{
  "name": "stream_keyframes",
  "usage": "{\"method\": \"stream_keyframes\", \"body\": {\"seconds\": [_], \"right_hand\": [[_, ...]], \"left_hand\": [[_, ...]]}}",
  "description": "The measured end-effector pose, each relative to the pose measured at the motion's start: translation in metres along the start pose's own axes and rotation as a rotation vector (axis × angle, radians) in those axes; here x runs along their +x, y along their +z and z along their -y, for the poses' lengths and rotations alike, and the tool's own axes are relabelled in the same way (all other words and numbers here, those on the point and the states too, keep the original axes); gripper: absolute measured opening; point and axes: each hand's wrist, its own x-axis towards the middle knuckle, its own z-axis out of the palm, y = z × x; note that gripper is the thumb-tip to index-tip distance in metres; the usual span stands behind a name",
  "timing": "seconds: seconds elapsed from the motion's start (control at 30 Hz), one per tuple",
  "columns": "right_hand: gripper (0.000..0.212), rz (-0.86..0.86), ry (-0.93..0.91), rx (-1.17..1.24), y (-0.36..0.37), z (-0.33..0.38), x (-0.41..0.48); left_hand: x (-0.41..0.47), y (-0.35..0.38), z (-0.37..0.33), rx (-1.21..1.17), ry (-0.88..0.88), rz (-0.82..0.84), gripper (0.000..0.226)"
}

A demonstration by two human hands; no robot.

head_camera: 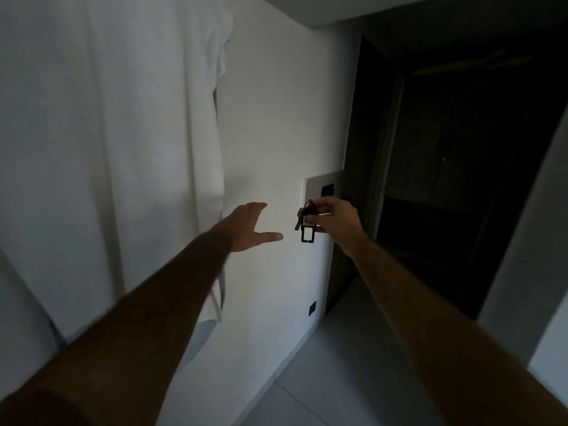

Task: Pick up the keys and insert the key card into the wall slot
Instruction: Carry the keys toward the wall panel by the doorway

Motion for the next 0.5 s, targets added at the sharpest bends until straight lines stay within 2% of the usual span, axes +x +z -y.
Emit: {"method": "stream_keyframes", "body": {"seconds": [0.27,0.5], "right_hand": [[0.035,-0.108,0.022,-0.047,-0.039,-0.020,0.025],[0.034,-0.097,0.053,-0.039,-0.088,-0.040,0.053]], "left_hand": [[0.057,0.022,-0.003,-0.009,0.044,0.023,0.124],[0.099,0.048,-0.028,0.040,0.090,0.031,0.118]]}}
